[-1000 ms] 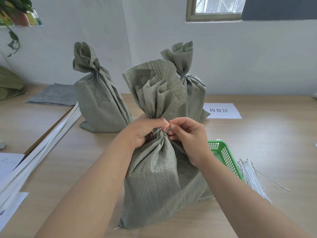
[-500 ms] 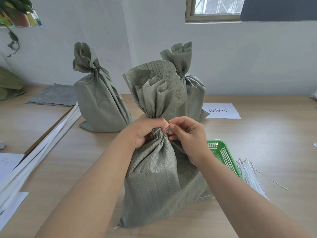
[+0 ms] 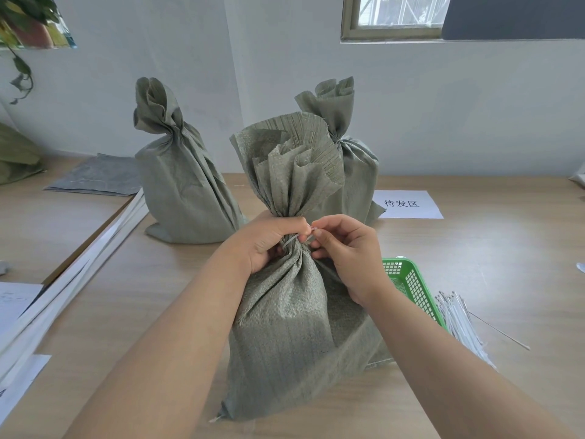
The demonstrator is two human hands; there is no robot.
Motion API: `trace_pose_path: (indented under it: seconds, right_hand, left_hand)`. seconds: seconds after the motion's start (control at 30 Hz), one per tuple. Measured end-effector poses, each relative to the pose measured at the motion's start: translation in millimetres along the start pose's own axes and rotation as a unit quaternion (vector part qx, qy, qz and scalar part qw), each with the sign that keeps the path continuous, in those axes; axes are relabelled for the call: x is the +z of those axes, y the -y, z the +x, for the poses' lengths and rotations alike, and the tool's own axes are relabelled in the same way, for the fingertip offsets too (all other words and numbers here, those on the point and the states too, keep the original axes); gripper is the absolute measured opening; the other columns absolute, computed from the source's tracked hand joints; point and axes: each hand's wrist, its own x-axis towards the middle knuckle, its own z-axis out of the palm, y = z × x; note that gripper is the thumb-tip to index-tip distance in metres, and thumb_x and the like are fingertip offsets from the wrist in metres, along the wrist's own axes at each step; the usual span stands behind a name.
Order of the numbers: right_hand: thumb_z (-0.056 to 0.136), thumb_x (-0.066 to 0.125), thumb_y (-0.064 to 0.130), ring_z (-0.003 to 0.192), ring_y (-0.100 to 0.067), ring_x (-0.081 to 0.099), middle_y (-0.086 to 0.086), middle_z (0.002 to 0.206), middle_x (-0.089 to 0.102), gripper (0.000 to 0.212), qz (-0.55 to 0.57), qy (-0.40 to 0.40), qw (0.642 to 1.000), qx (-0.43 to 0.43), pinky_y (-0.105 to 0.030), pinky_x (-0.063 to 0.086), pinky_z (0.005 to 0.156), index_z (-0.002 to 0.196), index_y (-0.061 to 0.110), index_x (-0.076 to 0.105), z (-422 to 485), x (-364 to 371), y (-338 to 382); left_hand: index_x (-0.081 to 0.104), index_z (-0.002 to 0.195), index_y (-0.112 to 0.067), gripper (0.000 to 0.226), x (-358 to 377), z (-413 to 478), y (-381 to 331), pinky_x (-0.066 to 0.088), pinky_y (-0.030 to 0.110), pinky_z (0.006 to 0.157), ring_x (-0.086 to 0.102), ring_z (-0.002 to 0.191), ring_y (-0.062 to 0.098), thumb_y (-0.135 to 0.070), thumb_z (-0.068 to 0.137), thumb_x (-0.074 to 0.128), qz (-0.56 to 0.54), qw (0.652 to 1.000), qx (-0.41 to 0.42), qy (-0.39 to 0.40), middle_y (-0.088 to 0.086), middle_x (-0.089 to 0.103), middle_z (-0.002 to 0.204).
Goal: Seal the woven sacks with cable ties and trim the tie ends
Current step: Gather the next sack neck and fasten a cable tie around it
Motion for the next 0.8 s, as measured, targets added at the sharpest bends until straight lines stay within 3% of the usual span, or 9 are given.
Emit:
trace_pose_path:
  seconds: [0.23,0.43,0.63,0.8]
  right_hand:
    - [0.094,0.060,-0.007,0.072,-0.016,0.062,-0.015,0.081,0.072,0.007,-0.002,0.001,1.000,0.000,-0.024,0.056,0.063,0.096,-0.006,0.067,1.4,0.1,-1.6]
    - [0.094,0.060,-0.006,0.071,-0.014,0.061,-0.009,0.078,0.074,0.008,-0.003,0.006,1.000,-0.002,-0.024,0.056,0.063,0.095,-0.003,0.068,1.2,-0.5,-1.2]
    - [0.094,0.060,-0.007,0.070,-0.013,0.062,-0.004,0.075,0.074,0.012,-0.012,0.003,1.000,-0.006,-0.024,0.057,0.062,0.093,0.001,0.069,0.3,-0.6,0.6]
    - [0.093,0.061,-0.007,0.070,-0.012,0.063,-0.001,0.075,0.074,0.015,-0.017,0.004,1.000,-0.005,-0.023,0.056,0.063,0.091,0.004,0.071,-1.8,-0.8,2.0]
  left_hand:
    - [0.058,0.056,-0.008,0.010,-0.5,0.2,0.9,0.035,0.044,0.081,0.050,0.086,0.031,-0.009,0.057,0.068,0.003,1.000,0.003,-0.001,0.022,0.055,0.082]
    - [0.058,0.055,-0.008,0.011,1.0,0.5,0.8,0.035,0.044,0.081,0.049,0.086,0.033,-0.007,0.060,0.067,0.000,1.000,0.001,-0.002,0.022,0.054,0.084]
    - [0.057,0.053,-0.009,0.016,2.0,-0.3,0.5,0.037,0.041,0.080,0.056,0.070,0.025,-0.006,0.066,0.066,-0.008,1.000,0.002,-0.001,0.009,0.061,0.065]
    - [0.062,0.058,-0.010,0.016,-1.7,-2.1,2.3,0.037,0.045,0.082,0.052,0.086,0.033,-0.015,0.065,0.076,-0.006,1.000,-0.002,-0.003,0.014,0.062,0.075]
